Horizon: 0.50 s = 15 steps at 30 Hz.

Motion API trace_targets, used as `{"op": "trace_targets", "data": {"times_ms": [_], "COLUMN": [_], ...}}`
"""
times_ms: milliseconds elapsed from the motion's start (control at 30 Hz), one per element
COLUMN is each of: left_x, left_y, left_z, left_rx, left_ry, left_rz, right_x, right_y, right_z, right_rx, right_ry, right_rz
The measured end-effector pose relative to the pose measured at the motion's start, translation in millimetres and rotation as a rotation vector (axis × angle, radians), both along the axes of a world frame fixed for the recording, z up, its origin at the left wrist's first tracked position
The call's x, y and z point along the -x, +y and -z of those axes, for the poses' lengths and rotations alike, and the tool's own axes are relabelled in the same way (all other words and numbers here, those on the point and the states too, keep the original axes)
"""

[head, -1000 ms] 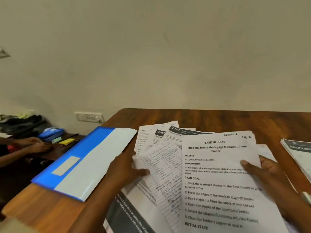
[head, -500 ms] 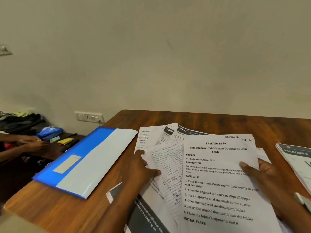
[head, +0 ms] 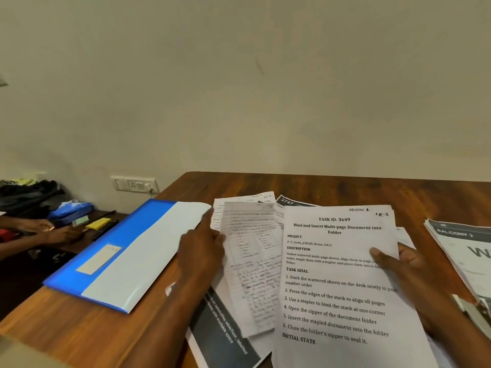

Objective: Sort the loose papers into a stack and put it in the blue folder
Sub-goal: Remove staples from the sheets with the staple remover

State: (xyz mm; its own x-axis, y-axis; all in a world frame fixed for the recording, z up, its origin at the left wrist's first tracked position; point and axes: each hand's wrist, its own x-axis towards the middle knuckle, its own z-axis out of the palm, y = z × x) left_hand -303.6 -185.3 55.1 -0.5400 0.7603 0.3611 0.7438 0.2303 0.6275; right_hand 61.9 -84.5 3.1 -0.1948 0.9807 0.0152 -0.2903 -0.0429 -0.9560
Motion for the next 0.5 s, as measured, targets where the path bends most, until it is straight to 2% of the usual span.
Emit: {"op": "trace_targets", "data": {"times_ms": [133, 267, 500], "left_x": [30.3, 52.4, 113.4], "left_y": [-7.2, -8.5, 21.1], "left_z": [-1.9, -5.4, -4.0], "left_rx": [-0.029, -0.064, 0.115], "left_ry": [0.126, 0.105, 0.247], "left_rz": [-0.092, -0.13, -0.093], "right_x": [1.9, 3.9, 1.3], "right_y": [-9.2, -7.5, -4.8], "right_z": [-7.2, -5.8, -4.0], "right_rx": [-0.061, -0.061, -0.068], "right_ry": [-0.034, 0.02, 0.006], "right_rz": [0.005, 0.042, -0.003]}}
